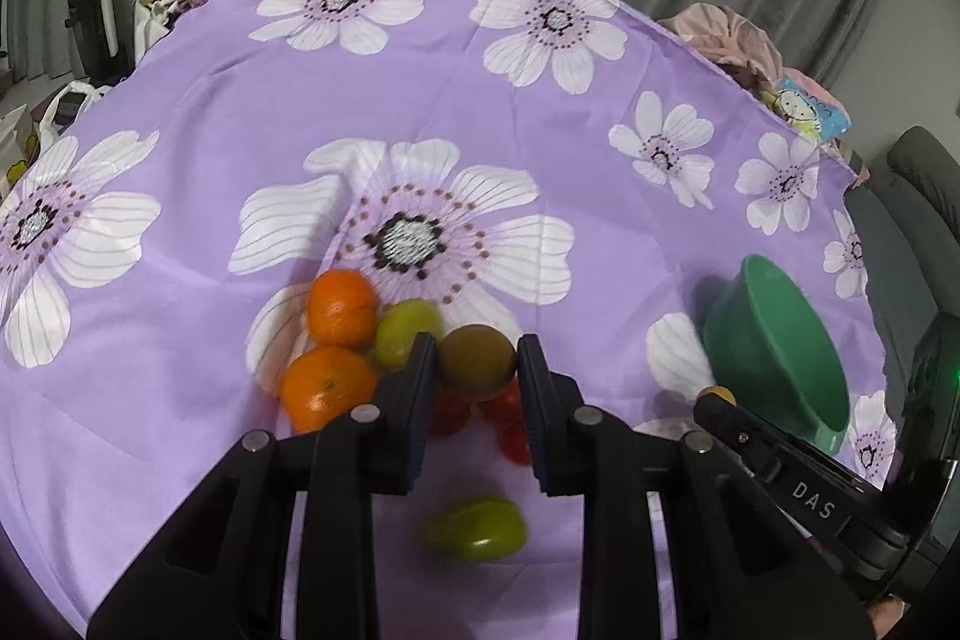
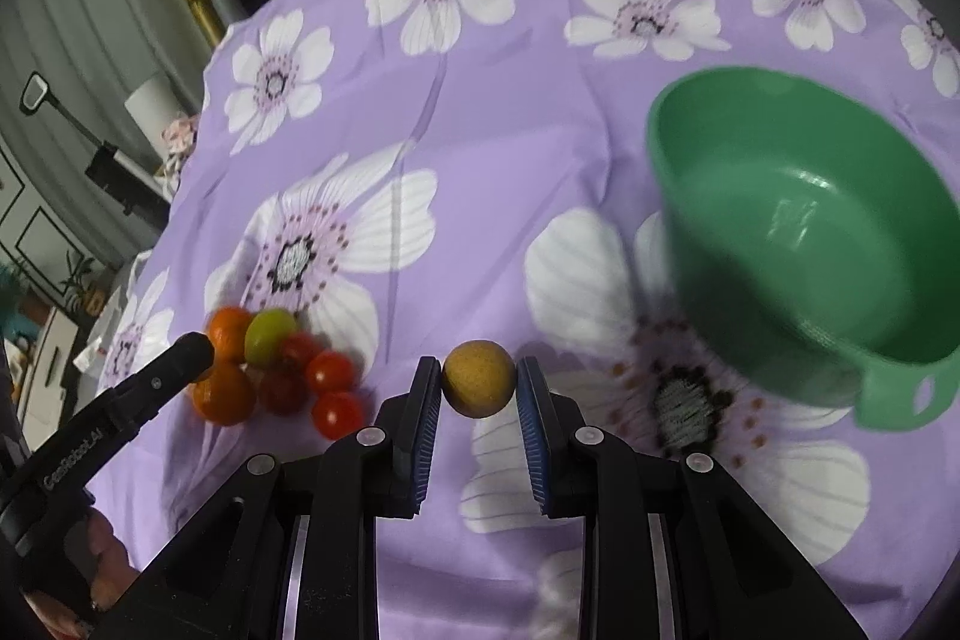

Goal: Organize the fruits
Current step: 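Carry the yellow fruit with the right gripper over the green bowl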

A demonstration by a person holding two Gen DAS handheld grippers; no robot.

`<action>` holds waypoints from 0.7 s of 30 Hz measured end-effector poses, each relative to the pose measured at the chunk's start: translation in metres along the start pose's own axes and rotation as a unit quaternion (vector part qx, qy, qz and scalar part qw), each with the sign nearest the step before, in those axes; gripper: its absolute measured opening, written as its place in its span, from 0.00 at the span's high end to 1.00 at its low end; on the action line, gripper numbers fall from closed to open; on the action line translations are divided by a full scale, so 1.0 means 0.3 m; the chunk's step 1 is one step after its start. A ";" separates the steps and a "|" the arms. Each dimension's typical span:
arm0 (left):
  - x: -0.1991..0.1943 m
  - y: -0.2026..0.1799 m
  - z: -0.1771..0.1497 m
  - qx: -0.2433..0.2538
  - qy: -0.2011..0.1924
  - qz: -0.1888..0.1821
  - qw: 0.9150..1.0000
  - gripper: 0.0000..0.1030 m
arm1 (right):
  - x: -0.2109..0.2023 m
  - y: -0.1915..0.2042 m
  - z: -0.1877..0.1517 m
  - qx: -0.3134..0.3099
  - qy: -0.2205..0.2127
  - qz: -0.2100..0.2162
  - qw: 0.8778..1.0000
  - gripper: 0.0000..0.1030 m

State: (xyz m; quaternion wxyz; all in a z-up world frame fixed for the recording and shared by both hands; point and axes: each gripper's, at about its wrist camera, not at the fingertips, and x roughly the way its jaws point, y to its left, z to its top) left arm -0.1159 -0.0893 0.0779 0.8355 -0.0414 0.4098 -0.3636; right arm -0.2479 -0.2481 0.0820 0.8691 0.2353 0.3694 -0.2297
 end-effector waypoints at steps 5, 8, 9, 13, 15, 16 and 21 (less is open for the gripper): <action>-0.002 -0.073 0.019 0.011 -0.013 -0.005 1.000 0.74 | -0.048 -0.034 0.031 -0.005 -0.036 -0.005 0.999 0.73; 0.007 -0.118 0.036 0.000 -0.014 -0.022 1.000 0.74 | -0.065 -0.056 0.042 0.002 -0.045 -0.001 0.999 0.73; 0.014 -0.136 0.041 -0.006 -0.013 -0.034 0.999 0.74 | -0.072 -0.065 0.047 0.006 -0.048 -0.001 0.999 0.73; 0.047 -0.230 0.052 0.011 -0.016 -0.052 0.998 0.74 | -0.110 -0.094 0.068 0.005 -0.078 -0.005 0.997 0.73; 0.062 -0.262 0.051 0.012 -0.013 -0.065 0.998 0.74 | -0.120 -0.114 0.079 0.014 -0.083 0.000 0.996 0.73; 0.066 -0.274 0.050 0.013 -0.014 -0.069 0.997 0.74 | -0.123 -0.123 0.082 0.018 -0.084 0.002 0.996 0.73; 0.076 -0.333 0.053 0.028 -0.017 -0.077 0.996 0.74 | -0.151 -0.156 0.096 0.024 -0.095 -0.004 0.995 0.73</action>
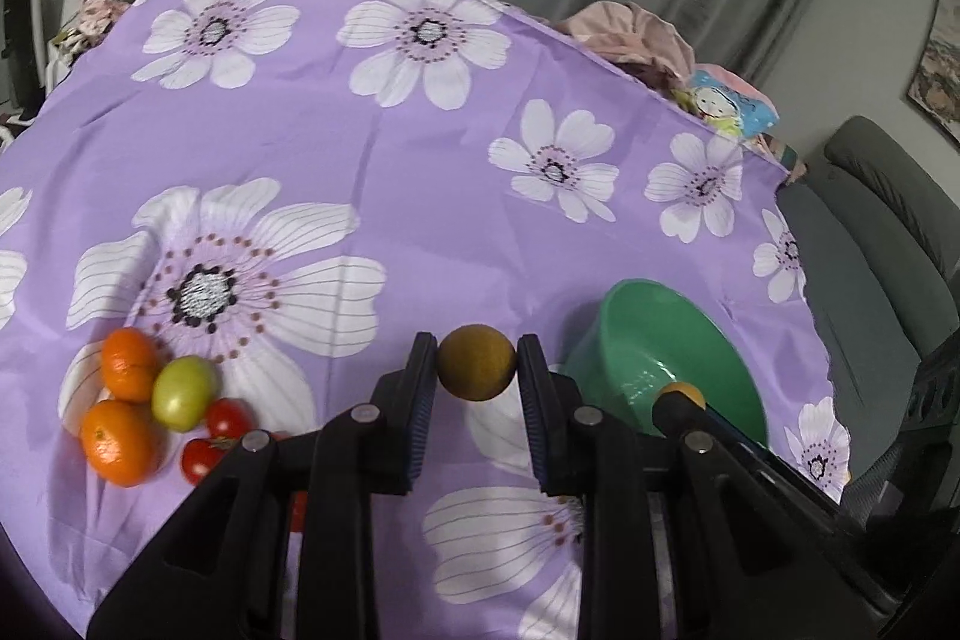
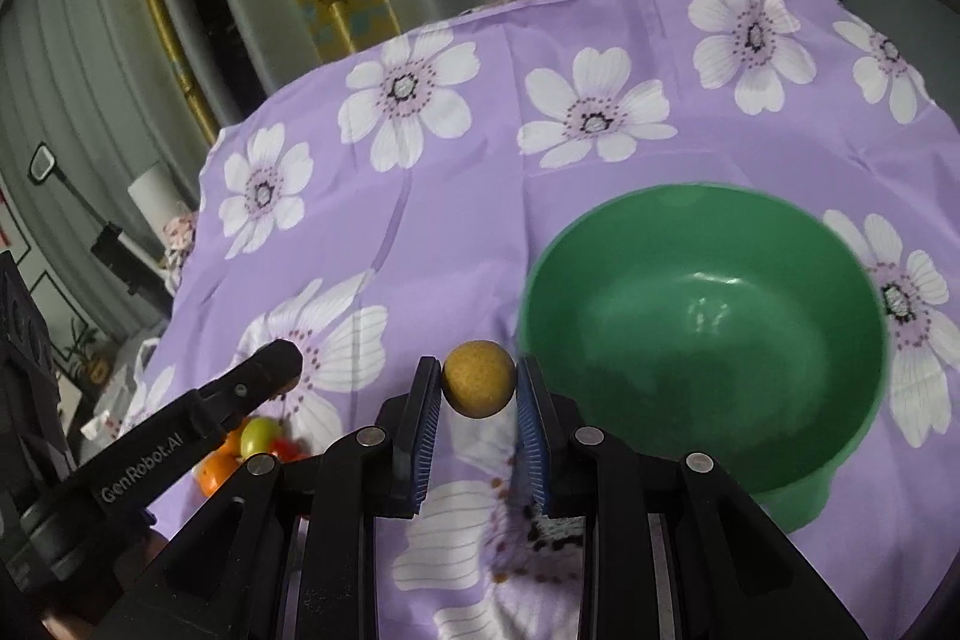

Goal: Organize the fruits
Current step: 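Carry the yellow fruit with the right gripper over the green bowl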

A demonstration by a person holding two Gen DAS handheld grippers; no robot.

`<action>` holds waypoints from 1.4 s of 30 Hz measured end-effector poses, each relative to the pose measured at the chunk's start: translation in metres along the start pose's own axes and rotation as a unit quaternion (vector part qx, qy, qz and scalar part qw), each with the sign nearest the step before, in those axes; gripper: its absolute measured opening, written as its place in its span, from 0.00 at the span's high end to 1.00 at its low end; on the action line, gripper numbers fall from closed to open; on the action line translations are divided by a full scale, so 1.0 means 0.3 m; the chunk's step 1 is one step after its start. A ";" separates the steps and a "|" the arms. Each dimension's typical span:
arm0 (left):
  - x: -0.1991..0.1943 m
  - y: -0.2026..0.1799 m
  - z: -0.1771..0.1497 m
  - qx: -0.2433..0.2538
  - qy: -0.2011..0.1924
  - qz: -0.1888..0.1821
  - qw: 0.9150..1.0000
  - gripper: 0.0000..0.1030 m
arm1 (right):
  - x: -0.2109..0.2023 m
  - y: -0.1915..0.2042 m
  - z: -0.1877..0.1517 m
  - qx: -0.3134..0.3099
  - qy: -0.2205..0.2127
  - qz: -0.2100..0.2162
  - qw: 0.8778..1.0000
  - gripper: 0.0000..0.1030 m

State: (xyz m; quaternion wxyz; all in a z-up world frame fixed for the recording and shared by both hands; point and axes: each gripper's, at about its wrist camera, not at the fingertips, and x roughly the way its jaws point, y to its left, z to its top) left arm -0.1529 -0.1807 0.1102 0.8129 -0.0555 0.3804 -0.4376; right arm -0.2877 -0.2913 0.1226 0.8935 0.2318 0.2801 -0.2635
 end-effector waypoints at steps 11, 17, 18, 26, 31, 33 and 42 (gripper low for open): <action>0.038 -0.157 -0.011 0.042 0.008 -0.047 0.998 0.74 | -0.095 -0.191 0.055 0.065 -0.043 -0.058 0.995 0.73; 0.075 -0.256 -0.030 0.069 0.022 -0.071 0.995 0.74 | -0.103 -0.266 0.067 0.099 -0.041 -0.085 0.991 0.73; 0.081 -0.268 -0.034 0.073 0.025 -0.074 0.994 0.74 | -0.101 -0.275 0.066 0.103 -0.038 -0.092 0.990 0.73; 0.183 -0.368 -0.084 0.116 0.069 -0.080 0.988 0.75 | -0.063 -0.327 0.059 0.130 0.003 -0.117 0.985 0.73; 0.227 -0.366 -0.096 0.112 0.081 -0.069 0.988 0.74 | -0.046 -0.347 0.047 0.139 0.024 -0.127 0.982 0.73; 0.236 -0.375 -0.102 0.118 0.084 -0.064 0.987 0.74 | -0.043 -0.354 0.048 0.141 0.025 -0.129 0.981 0.73; 0.275 -0.392 -0.132 0.136 0.103 -0.052 0.984 0.74 | -0.021 -0.388 0.035 0.162 0.058 -0.154 0.973 0.73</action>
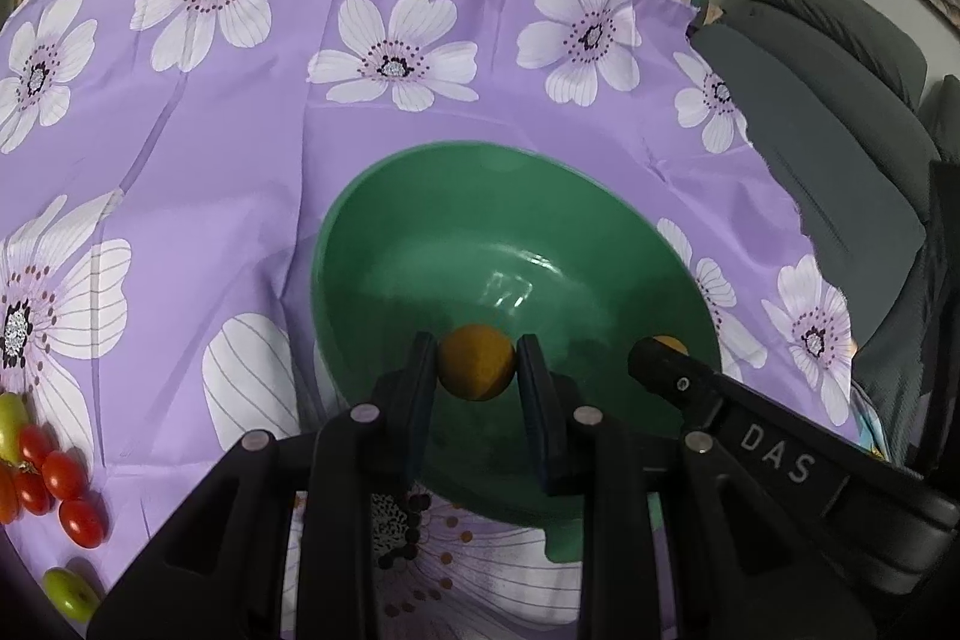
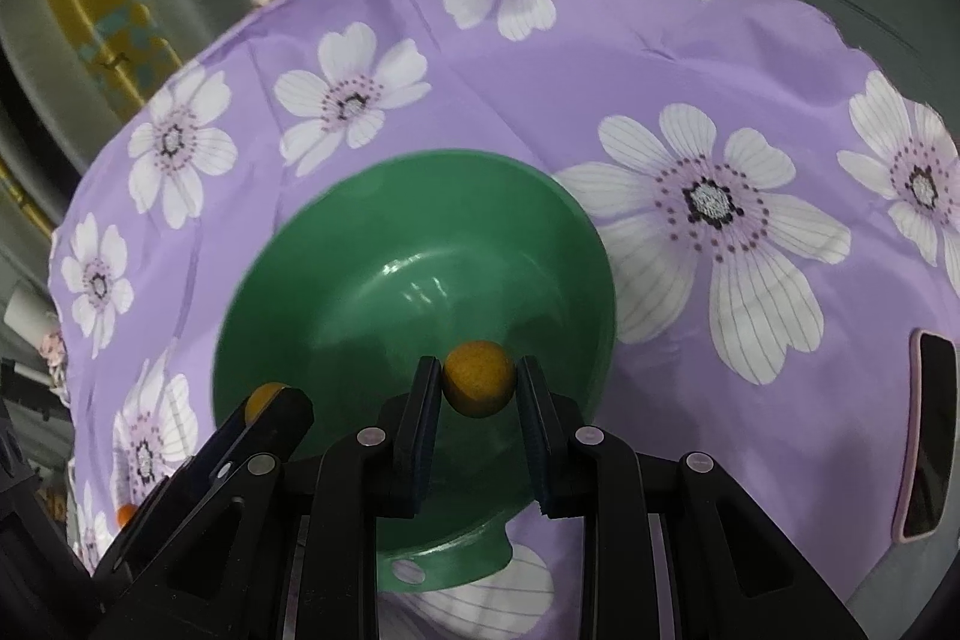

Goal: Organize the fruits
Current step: 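Carry the yellow fruit with the right gripper over the green bowl, then open the right gripper to drop the yellow fruit into the bowl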

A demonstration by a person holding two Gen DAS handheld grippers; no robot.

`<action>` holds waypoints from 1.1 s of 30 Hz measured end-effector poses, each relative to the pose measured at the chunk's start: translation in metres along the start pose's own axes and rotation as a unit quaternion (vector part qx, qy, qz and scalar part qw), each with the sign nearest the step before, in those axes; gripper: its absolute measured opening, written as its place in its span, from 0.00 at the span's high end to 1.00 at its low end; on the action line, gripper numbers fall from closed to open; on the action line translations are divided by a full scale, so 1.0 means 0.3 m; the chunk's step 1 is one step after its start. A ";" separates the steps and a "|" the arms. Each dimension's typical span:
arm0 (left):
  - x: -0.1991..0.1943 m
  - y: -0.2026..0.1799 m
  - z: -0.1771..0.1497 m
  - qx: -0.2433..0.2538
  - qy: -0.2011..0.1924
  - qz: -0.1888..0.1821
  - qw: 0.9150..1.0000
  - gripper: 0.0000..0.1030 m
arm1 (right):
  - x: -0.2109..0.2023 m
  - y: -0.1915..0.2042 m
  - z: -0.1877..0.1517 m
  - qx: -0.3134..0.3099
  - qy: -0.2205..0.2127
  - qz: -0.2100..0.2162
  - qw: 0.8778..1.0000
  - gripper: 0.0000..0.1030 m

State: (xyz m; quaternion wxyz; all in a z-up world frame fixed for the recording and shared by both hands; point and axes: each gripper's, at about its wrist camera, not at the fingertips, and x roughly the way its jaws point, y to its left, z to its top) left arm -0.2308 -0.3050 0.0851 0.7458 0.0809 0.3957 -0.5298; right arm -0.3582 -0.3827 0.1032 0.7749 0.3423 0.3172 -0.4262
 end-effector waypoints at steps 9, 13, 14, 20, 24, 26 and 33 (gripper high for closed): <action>0.014 0.001 0.000 0.009 0.005 0.010 1.000 0.74 | -0.003 0.011 0.000 -0.001 -0.005 -0.007 1.000 0.73; 0.014 0.005 -0.003 0.008 0.003 0.010 1.000 0.74 | -0.003 0.012 0.001 0.000 -0.005 -0.010 1.000 0.73; 0.012 0.004 -0.004 0.008 0.003 0.010 1.000 0.74 | -0.002 0.013 0.001 -0.001 -0.006 -0.010 1.000 0.73; 0.011 -0.002 -0.007 0.018 0.004 0.011 1.000 0.75 | 0.005 0.006 0.002 0.006 0.001 -0.003 1.000 0.73; 0.012 -0.003 -0.008 0.023 0.002 0.013 1.000 0.73 | 0.004 0.007 0.002 0.009 0.002 0.005 1.000 0.73; 0.012 -0.001 -0.005 0.025 0.004 0.009 1.000 0.69 | 0.003 0.016 -0.001 0.005 0.005 0.014 1.000 0.73; -0.021 0.006 0.002 0.020 -0.011 0.013 1.000 0.59 | -0.023 0.042 -0.006 -0.009 -0.021 -0.004 1.000 0.60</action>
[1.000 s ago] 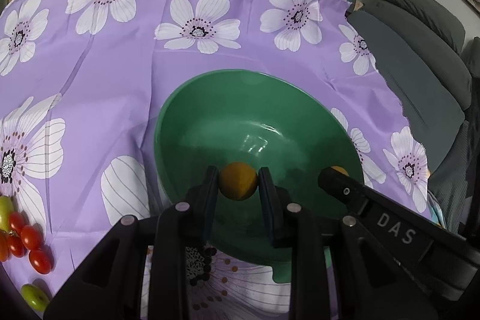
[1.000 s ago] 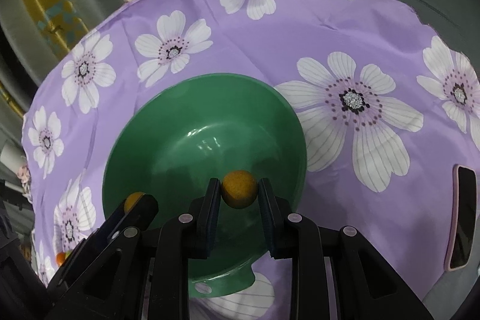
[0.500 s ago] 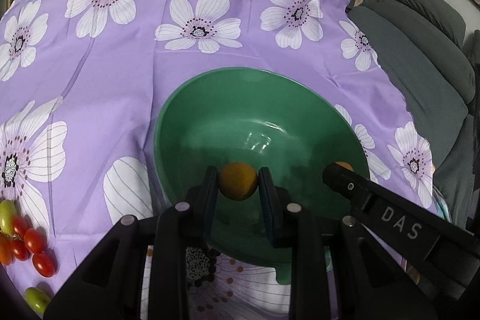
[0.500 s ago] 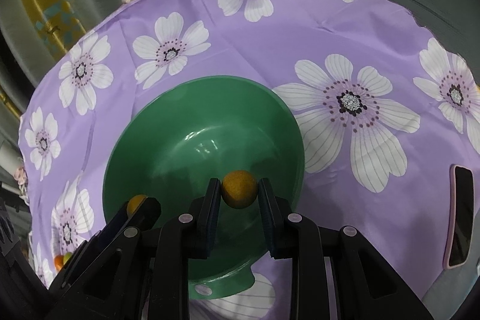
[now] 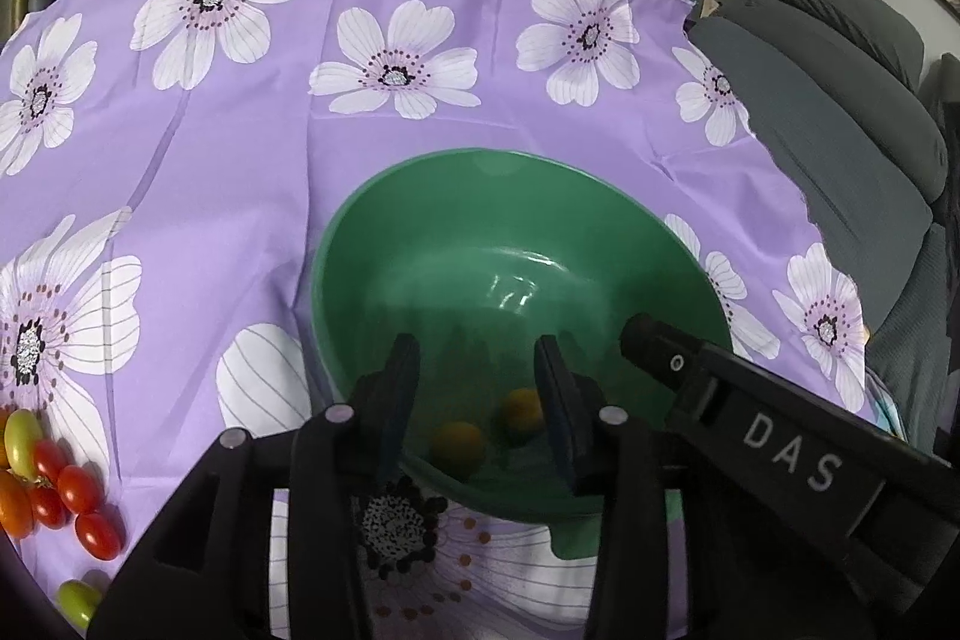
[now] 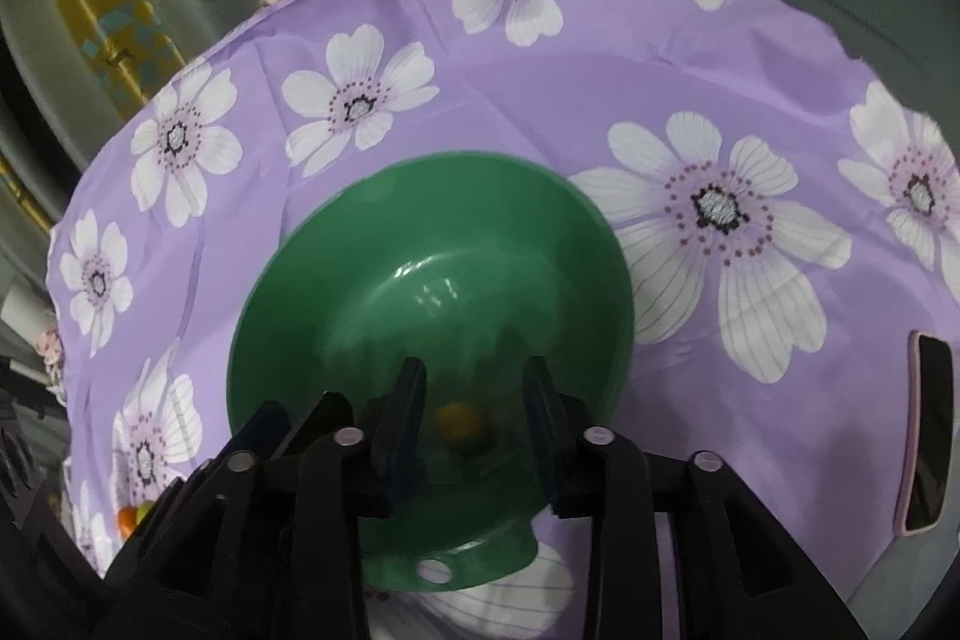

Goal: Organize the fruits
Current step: 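Open the right gripper to drop the yellow fruit into the bowl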

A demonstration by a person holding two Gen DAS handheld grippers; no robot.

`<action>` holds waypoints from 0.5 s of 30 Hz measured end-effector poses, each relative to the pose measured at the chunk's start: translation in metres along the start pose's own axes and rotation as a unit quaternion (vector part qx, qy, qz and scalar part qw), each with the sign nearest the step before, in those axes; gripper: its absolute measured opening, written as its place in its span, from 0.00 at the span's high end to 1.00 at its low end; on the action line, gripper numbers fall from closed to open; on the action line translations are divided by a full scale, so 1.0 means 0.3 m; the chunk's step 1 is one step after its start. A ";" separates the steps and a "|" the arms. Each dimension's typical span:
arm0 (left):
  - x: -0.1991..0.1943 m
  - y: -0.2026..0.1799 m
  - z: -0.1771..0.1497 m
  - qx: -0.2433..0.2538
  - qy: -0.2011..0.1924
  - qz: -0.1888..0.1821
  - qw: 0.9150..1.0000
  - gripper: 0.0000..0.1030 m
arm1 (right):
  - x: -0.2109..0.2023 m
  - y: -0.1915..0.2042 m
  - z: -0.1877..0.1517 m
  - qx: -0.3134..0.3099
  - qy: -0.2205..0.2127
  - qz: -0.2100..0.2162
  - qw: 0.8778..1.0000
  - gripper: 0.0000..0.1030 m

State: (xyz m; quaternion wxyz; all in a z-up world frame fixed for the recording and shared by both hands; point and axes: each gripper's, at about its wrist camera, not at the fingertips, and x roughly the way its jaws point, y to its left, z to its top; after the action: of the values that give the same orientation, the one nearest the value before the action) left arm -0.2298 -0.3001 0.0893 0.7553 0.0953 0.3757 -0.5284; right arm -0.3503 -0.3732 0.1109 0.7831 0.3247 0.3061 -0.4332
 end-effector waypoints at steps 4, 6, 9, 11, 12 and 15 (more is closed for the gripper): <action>-0.031 0.020 0.008 -0.011 -0.017 0.002 1.000 0.54 | -0.026 0.006 0.004 -0.002 -0.028 -0.003 1.000 0.44; -0.044 0.029 0.008 -0.017 -0.022 0.003 1.000 0.52 | -0.039 0.012 0.006 -0.002 -0.040 0.009 0.999 0.41; -0.071 0.044 0.006 -0.025 -0.033 0.003 0.999 0.49 | -0.054 0.029 0.004 -0.001 -0.051 0.035 0.998 0.36; -0.087 0.053 0.004 -0.025 -0.037 0.006 0.999 0.45 | -0.063 0.048 -0.002 -0.005 -0.058 0.044 0.997 0.36; -0.094 0.058 0.004 -0.025 -0.038 0.008 0.999 0.45 | -0.067 0.061 -0.005 -0.007 -0.062 0.045 0.997 0.36; -0.118 0.080 -0.001 -0.029 -0.045 0.017 0.998 0.45 | -0.075 0.096 -0.016 -0.016 -0.073 0.051 0.996 0.36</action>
State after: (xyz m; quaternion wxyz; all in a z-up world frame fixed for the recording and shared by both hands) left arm -0.2147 -0.2640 0.1067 0.7828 0.0557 0.3549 -0.5082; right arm -0.3358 -0.3467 0.1322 0.8294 0.2951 0.2379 -0.4103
